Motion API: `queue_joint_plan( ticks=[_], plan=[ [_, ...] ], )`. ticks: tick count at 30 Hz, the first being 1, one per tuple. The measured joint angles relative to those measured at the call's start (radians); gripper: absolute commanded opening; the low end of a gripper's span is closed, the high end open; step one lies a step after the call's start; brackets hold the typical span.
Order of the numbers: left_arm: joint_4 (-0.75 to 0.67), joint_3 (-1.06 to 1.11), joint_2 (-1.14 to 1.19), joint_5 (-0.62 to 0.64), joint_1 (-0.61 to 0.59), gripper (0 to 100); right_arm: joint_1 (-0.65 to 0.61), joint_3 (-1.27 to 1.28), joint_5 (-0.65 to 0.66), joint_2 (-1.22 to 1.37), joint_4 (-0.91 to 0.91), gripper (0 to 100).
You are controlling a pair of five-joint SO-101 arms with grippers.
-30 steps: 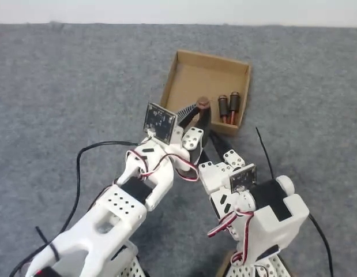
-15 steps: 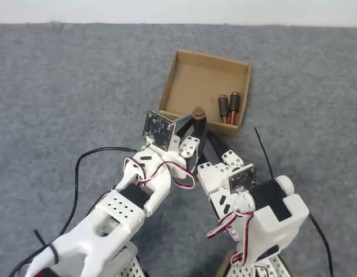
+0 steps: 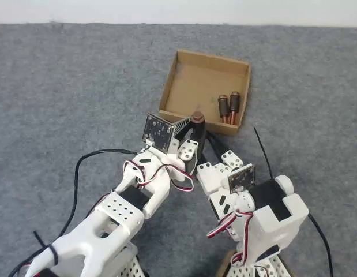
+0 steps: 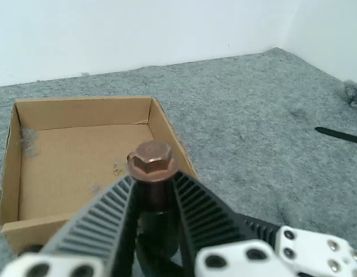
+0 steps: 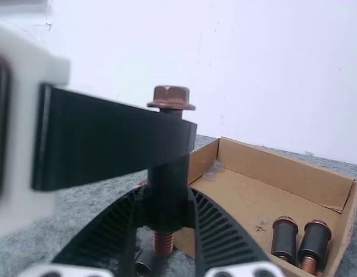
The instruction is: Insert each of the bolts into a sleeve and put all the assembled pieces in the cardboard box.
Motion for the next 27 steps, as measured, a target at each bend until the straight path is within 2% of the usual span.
queue_joint_plan(
  ticks=[8,16,27],
  plan=[
    [0.002,0.000,0.000,0.000,-0.017,20,0.002,0.000,0.000,0.000,0.000,0.6],
    [0.000,0.034,-0.011,0.000,-0.037,20,0.014,0.000,0.000,0.000,0.000,0.6],
    [0.011,0.049,0.003,-0.006,0.002,21,0.018,0.000,0.000,0.000,0.000,0.6]
  ],
)
